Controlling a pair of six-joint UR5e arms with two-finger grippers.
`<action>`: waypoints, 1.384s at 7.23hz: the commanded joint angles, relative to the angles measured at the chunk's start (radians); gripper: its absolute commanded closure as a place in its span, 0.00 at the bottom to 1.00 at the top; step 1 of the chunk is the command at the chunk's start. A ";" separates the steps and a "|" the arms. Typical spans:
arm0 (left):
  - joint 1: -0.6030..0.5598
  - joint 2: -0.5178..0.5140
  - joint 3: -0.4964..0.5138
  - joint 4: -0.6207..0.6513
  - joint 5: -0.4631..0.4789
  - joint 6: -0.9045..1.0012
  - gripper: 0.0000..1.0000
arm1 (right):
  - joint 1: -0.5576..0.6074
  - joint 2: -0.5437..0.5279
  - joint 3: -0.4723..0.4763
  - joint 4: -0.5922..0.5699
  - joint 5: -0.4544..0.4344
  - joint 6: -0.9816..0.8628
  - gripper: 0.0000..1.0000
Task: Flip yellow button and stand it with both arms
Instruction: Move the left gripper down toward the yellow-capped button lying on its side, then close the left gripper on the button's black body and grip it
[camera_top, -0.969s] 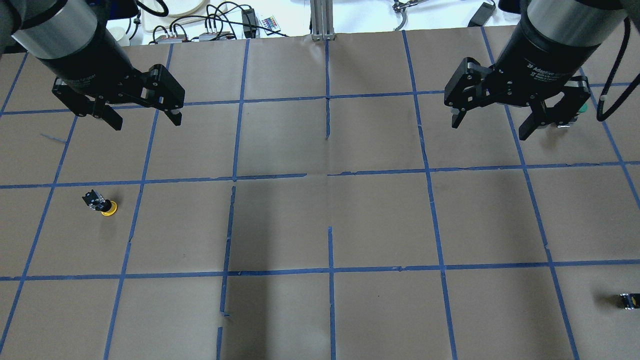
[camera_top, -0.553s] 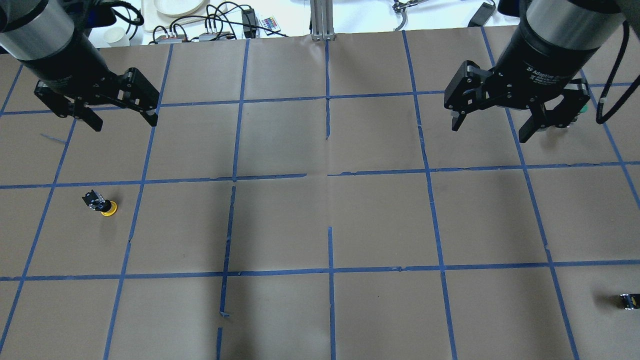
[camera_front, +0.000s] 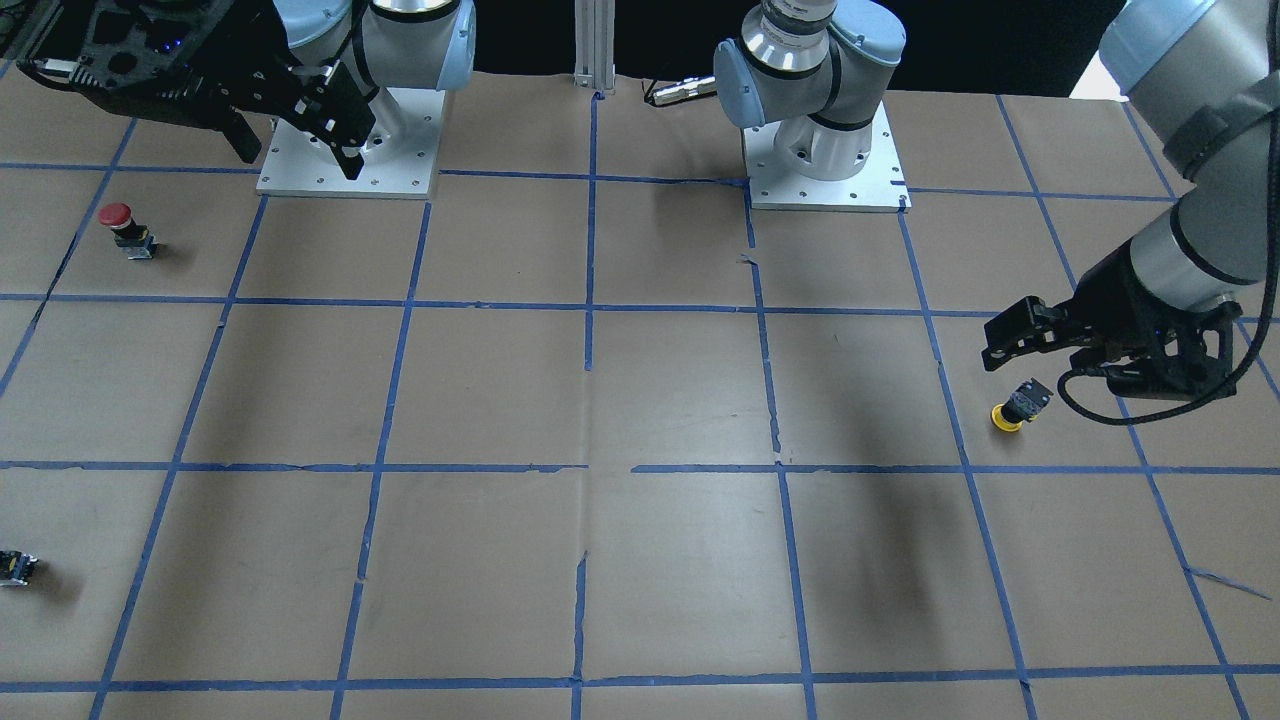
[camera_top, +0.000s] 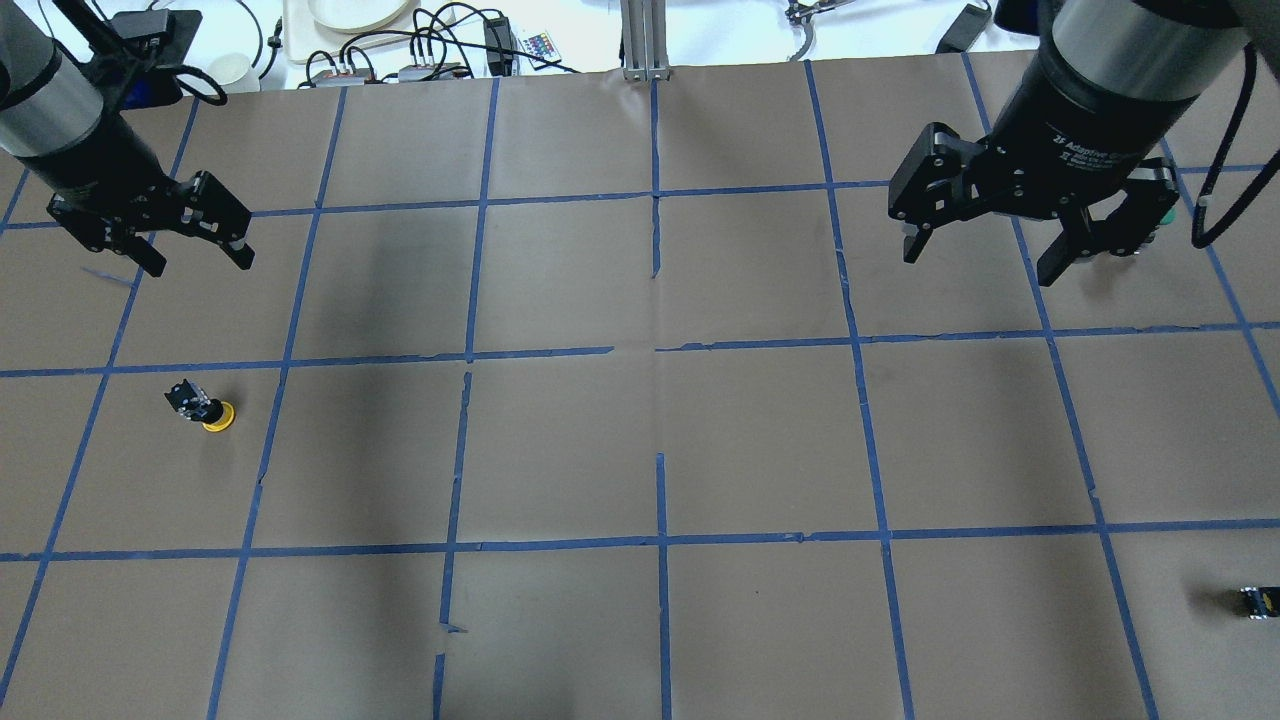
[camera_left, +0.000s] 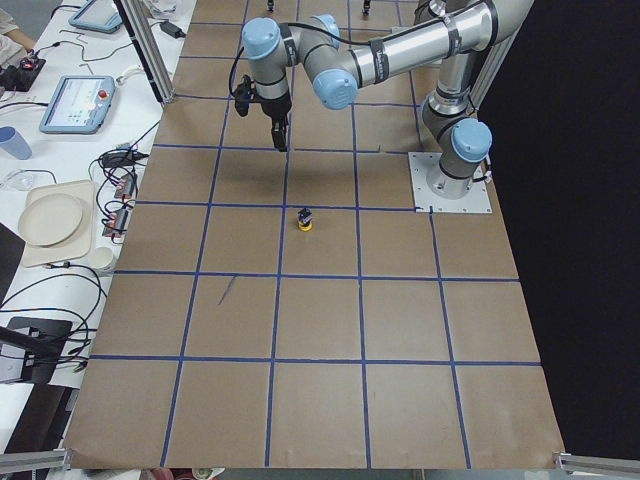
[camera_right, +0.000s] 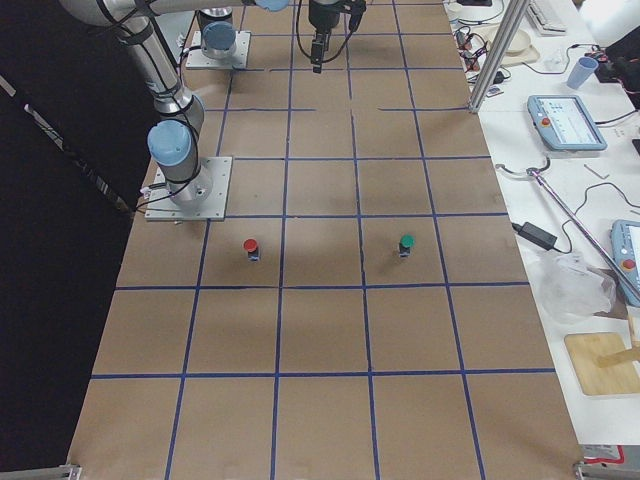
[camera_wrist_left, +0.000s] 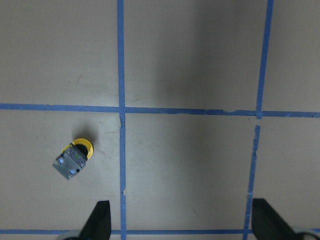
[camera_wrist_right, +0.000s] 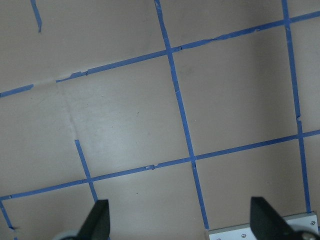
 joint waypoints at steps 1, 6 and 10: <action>0.086 -0.040 -0.056 0.082 0.003 0.142 0.01 | 0.000 -0.008 0.002 0.003 0.000 -0.003 0.00; 0.200 -0.016 -0.422 0.569 0.001 0.847 0.01 | -0.002 -0.001 0.002 0.040 -0.077 0.002 0.00; 0.225 -0.027 -0.402 0.419 0.001 1.037 0.01 | -0.002 -0.005 0.002 0.049 -0.077 0.000 0.00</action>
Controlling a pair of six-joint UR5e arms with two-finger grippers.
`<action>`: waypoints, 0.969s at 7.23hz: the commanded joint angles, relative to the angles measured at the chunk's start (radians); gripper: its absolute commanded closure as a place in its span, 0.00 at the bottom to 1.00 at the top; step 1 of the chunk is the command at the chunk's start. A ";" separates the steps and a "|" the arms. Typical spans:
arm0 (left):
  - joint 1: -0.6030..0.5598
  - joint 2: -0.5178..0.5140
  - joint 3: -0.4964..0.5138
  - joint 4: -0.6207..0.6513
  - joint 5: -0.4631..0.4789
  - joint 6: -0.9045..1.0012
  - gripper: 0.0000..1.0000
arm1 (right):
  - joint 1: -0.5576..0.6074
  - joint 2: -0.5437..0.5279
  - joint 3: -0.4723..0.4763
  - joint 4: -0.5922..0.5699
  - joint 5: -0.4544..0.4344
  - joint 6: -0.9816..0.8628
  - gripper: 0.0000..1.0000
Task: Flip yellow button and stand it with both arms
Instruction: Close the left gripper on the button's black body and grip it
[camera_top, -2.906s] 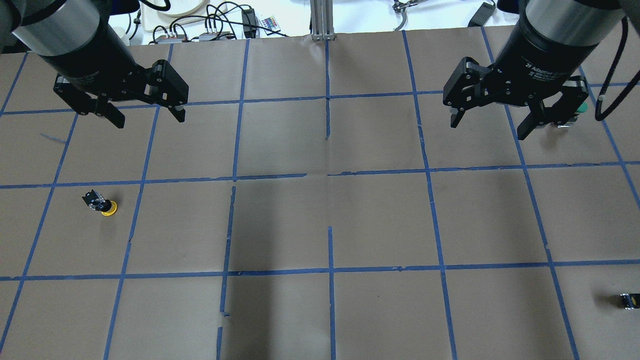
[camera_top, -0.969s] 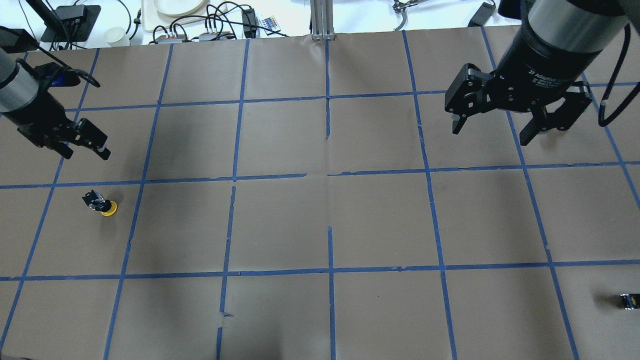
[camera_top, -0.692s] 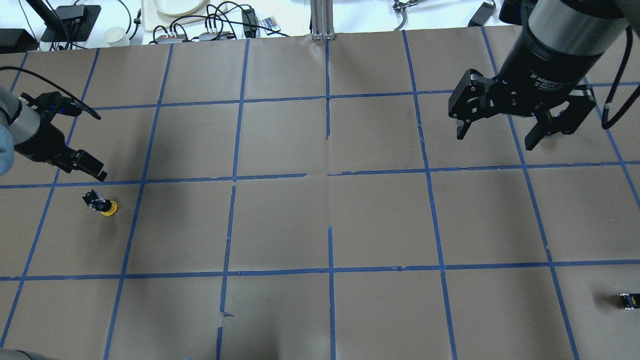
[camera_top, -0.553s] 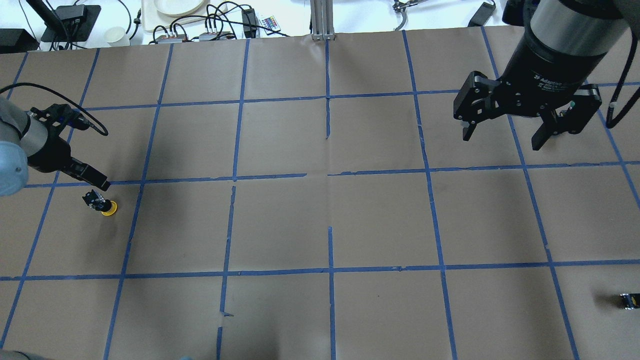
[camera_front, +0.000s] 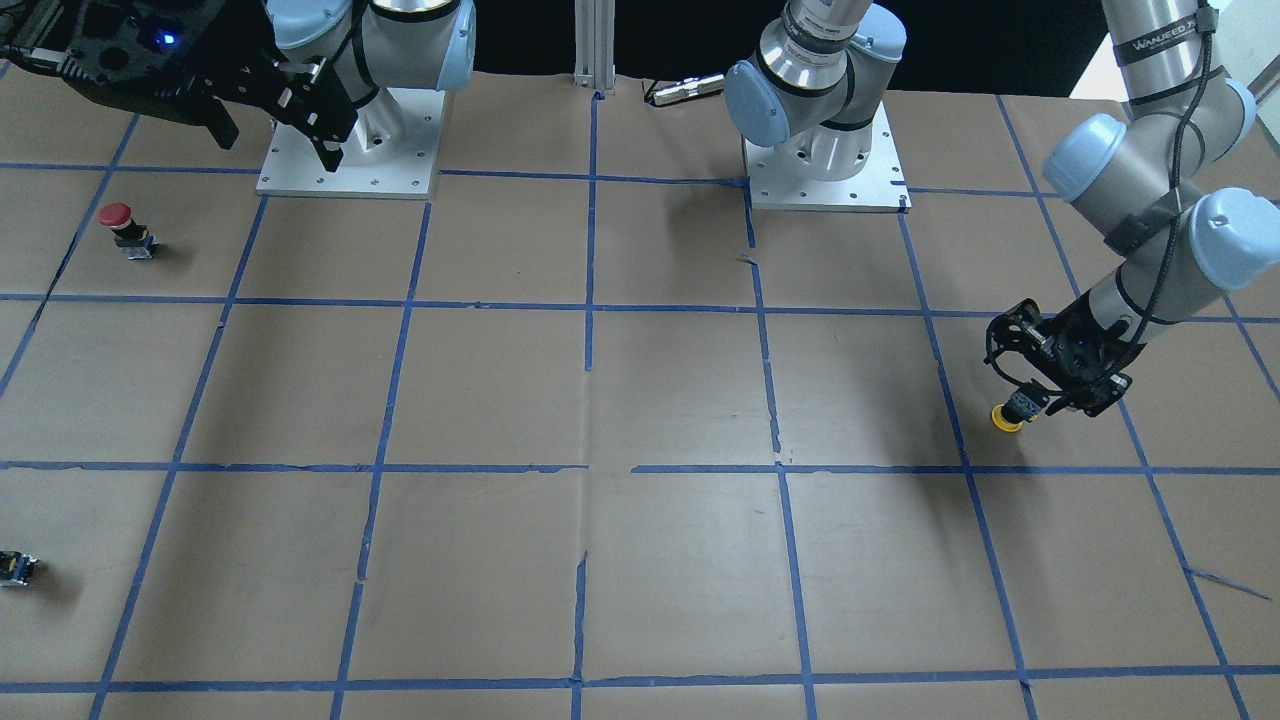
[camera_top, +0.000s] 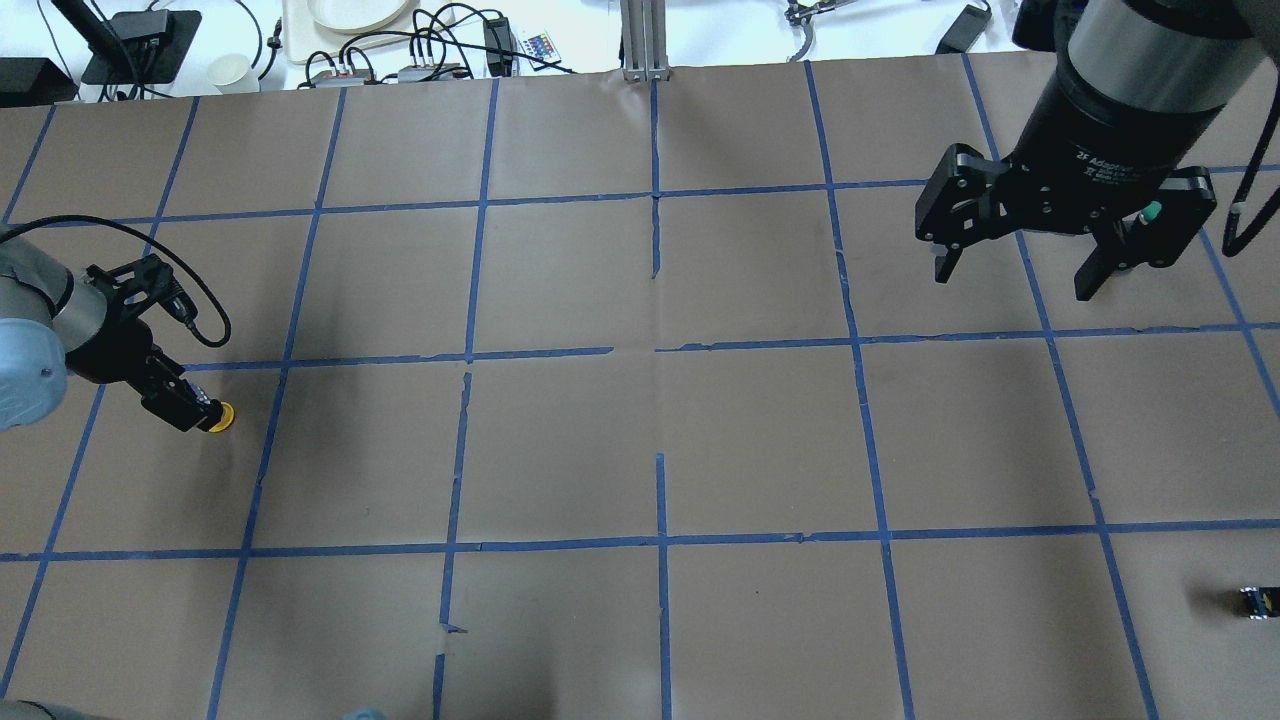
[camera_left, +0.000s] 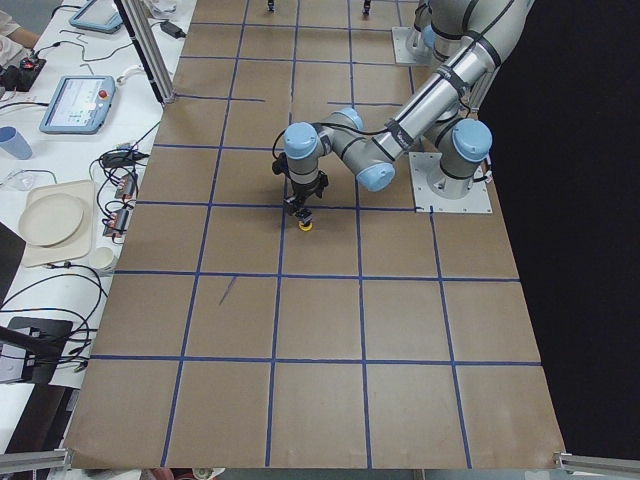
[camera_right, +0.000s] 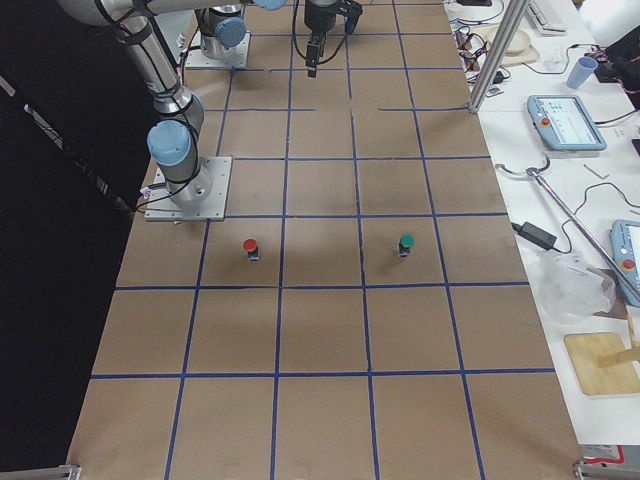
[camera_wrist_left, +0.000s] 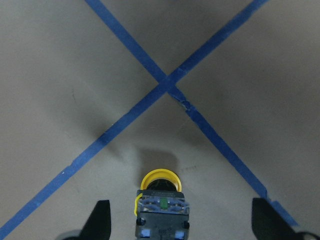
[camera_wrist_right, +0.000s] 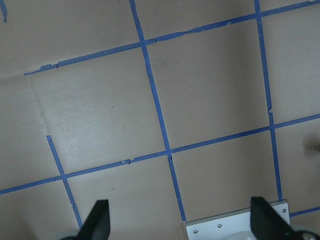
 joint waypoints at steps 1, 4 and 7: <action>0.003 -0.018 0.010 -0.037 0.008 0.030 0.01 | 0.000 0.003 0.003 0.001 0.001 -0.001 0.00; 0.001 -0.041 0.073 -0.024 0.071 0.033 0.01 | 0.000 0.003 0.004 -0.001 0.004 0.000 0.00; -0.009 -0.061 0.056 -0.008 0.066 0.033 0.05 | -0.002 0.007 0.006 0.002 -0.008 -0.004 0.00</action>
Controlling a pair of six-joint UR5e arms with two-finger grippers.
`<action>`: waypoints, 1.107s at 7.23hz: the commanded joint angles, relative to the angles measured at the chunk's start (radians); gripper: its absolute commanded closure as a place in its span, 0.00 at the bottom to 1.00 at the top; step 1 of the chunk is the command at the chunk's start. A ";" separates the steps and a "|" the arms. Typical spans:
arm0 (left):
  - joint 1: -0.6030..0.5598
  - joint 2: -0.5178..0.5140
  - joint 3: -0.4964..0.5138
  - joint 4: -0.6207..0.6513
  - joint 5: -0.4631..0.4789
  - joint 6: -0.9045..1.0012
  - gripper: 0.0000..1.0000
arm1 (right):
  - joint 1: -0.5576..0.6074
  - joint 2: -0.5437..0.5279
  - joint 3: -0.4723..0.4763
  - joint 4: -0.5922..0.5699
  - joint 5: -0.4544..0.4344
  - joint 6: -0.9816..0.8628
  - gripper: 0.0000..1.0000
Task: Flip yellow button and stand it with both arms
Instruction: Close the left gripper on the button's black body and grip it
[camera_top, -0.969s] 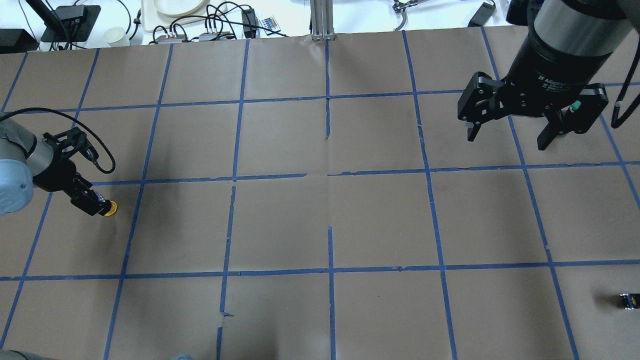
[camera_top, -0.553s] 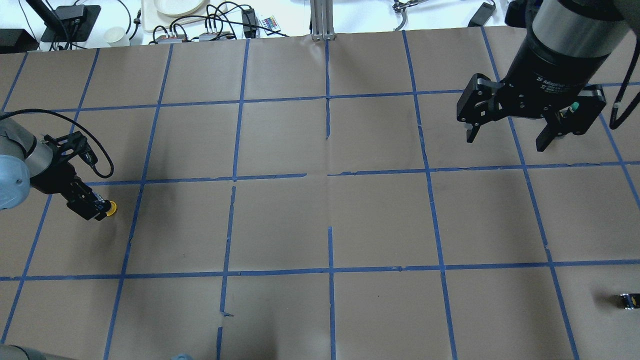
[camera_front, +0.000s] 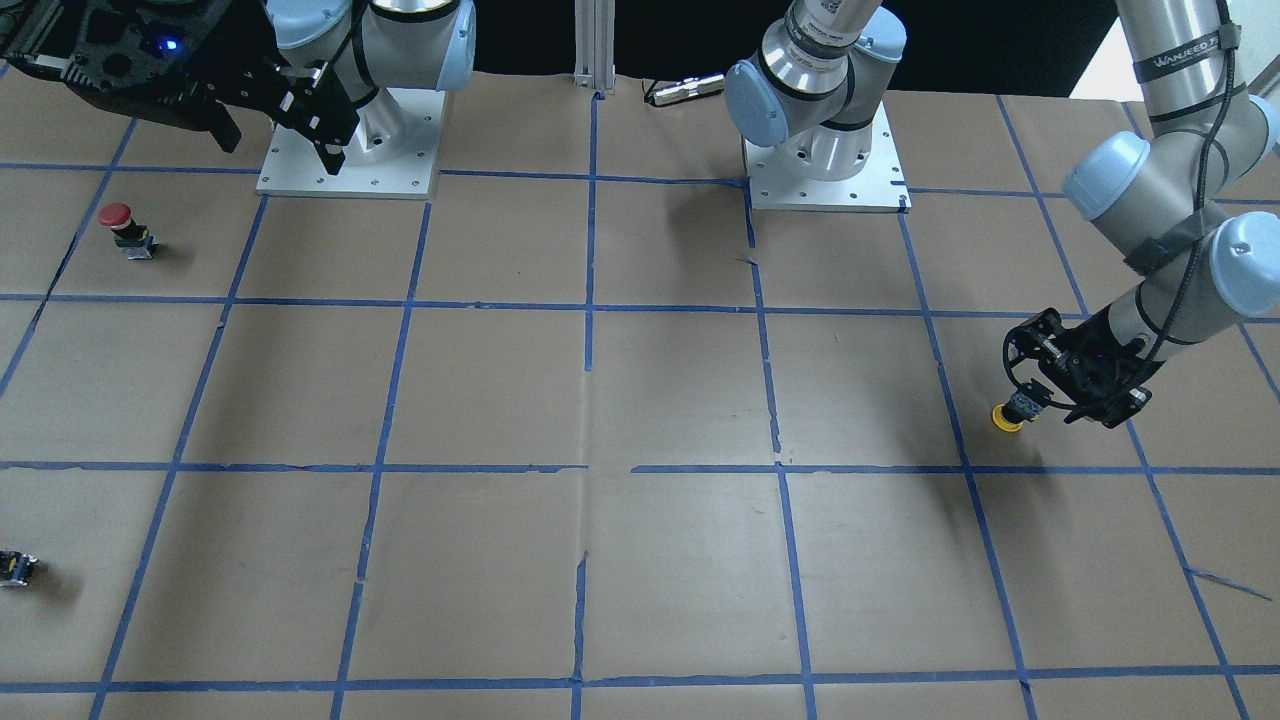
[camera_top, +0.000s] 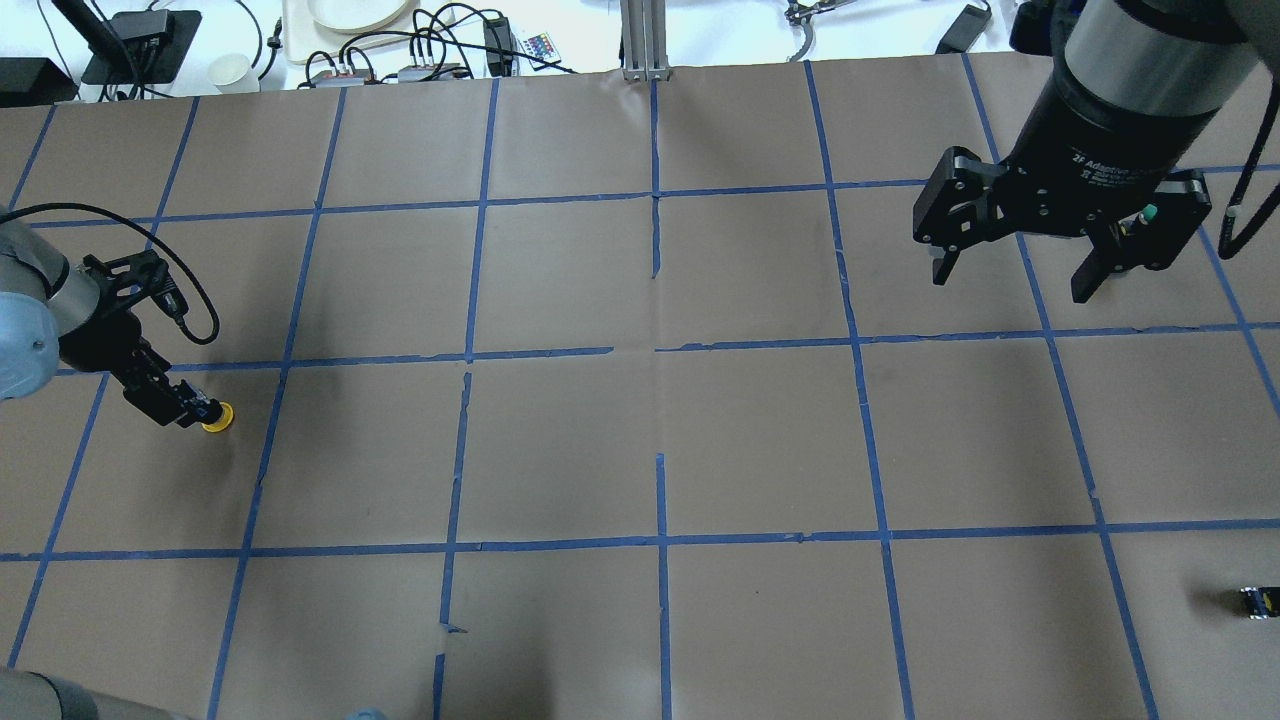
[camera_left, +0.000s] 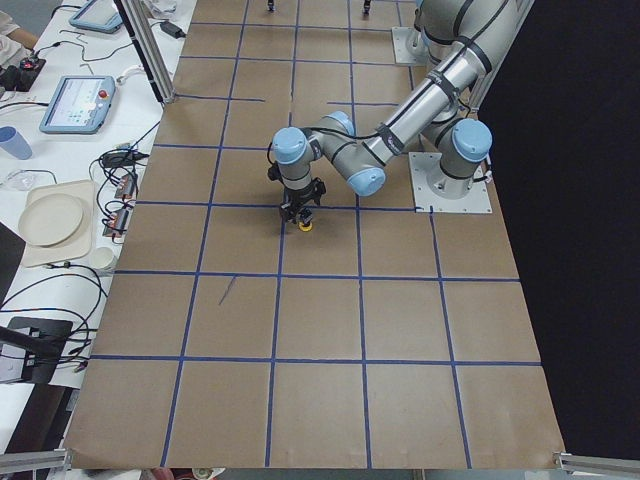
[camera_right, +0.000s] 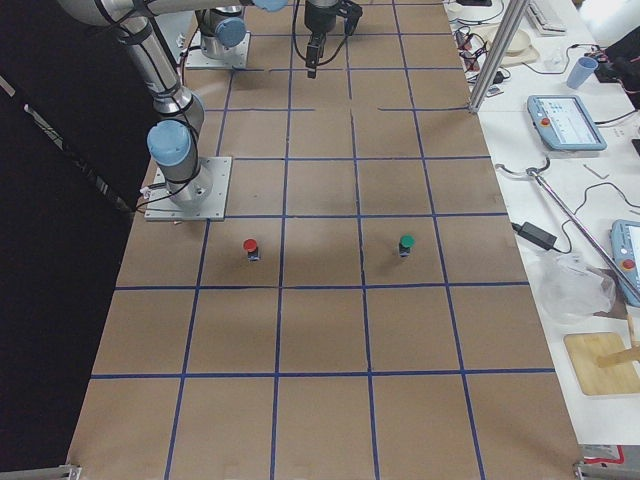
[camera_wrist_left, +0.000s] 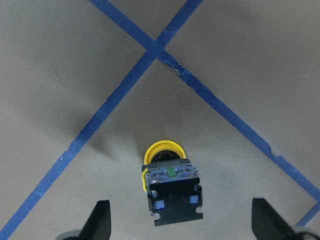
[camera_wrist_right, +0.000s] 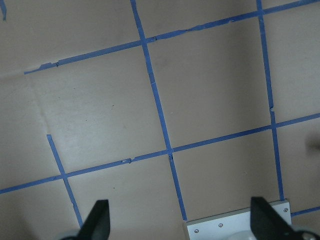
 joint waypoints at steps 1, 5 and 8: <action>-0.003 -0.006 -0.006 0.015 0.003 0.000 0.11 | 0.000 0.003 0.000 0.003 0.001 -0.004 0.00; -0.003 -0.007 -0.008 0.025 0.004 0.000 0.48 | -0.002 -0.001 -0.001 -0.002 0.035 -0.002 0.00; -0.001 -0.003 -0.002 0.023 0.000 -0.014 0.87 | -0.002 -0.001 -0.001 -0.003 0.034 0.001 0.00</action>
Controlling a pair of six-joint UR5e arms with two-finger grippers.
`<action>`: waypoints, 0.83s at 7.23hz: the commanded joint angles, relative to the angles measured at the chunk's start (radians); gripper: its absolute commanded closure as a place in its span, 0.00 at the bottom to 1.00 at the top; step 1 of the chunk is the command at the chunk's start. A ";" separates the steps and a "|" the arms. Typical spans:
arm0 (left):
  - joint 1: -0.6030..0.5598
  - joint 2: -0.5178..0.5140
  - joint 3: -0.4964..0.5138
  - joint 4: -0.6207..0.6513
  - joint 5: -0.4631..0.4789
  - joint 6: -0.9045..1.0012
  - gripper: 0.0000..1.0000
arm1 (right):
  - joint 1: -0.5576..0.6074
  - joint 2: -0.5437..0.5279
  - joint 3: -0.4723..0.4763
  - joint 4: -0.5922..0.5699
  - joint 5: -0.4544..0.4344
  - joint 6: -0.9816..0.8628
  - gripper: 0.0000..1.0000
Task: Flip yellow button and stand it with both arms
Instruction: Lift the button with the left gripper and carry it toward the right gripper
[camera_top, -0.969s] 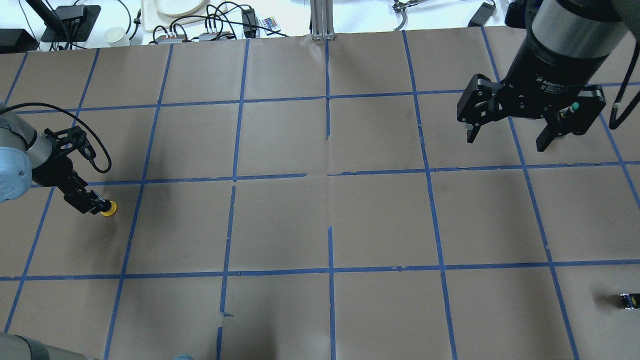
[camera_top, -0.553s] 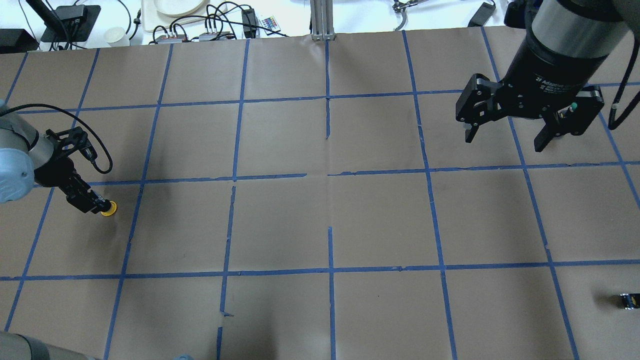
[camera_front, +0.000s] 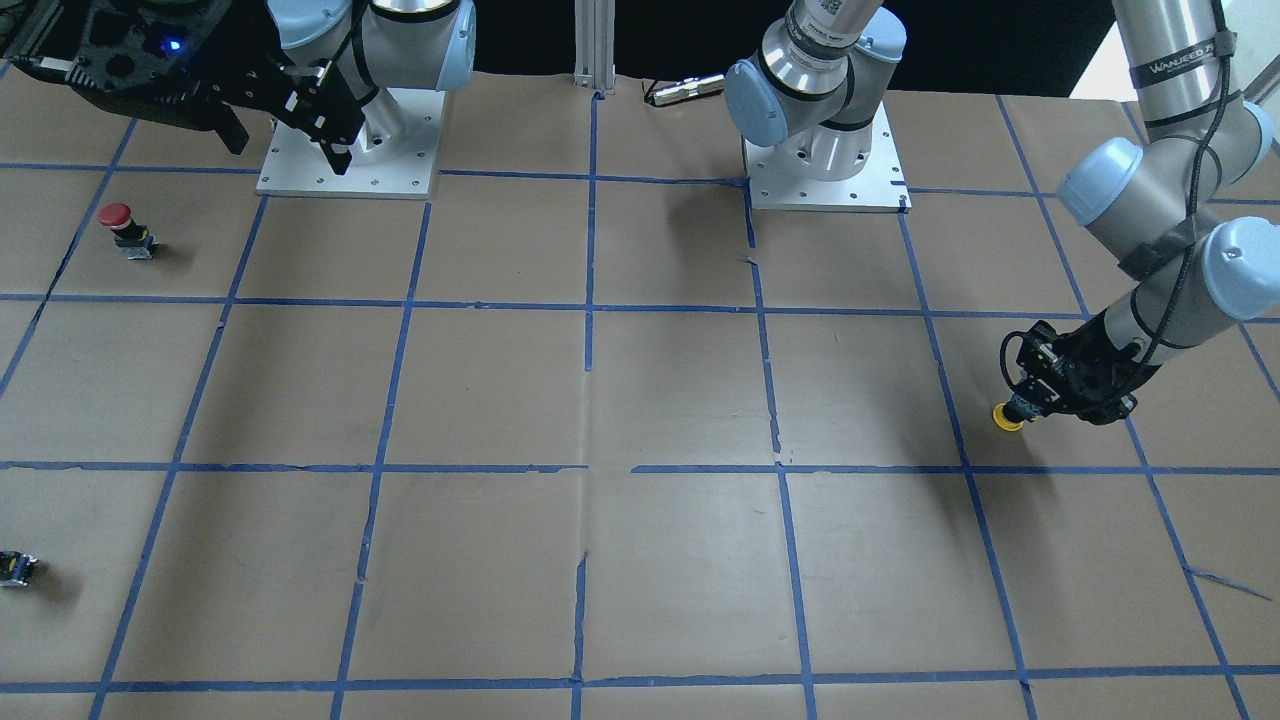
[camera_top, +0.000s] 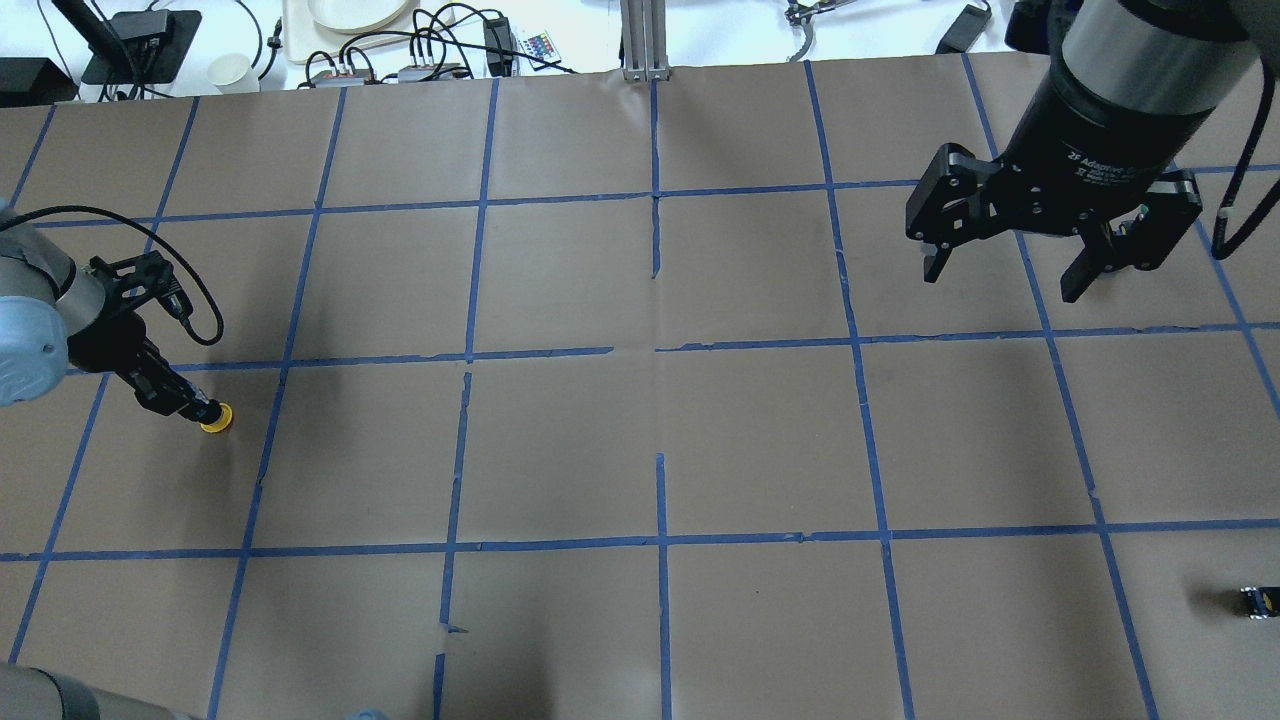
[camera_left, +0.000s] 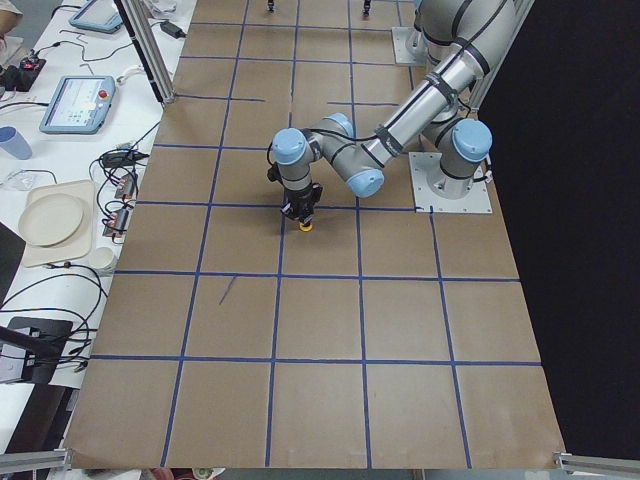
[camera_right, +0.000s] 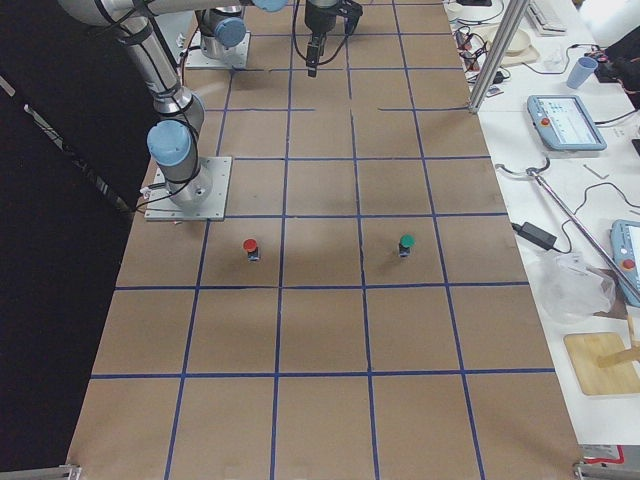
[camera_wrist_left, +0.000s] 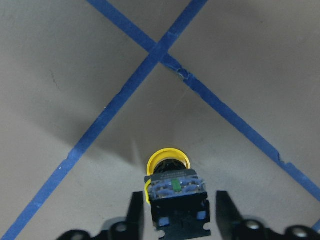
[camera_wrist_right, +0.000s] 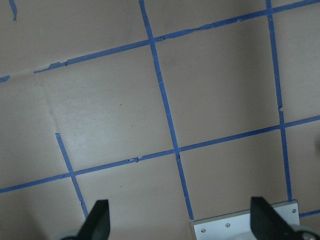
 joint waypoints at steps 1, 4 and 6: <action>0.001 0.008 0.008 -0.007 -0.006 -0.007 0.88 | 0.000 0.000 0.000 -0.001 0.001 0.002 0.00; -0.015 0.166 0.008 -0.327 -0.239 -0.187 0.93 | -0.006 0.003 0.001 0.005 0.051 0.002 0.00; -0.060 0.256 0.009 -0.566 -0.507 -0.229 0.94 | -0.011 0.005 0.000 0.013 0.065 0.007 0.00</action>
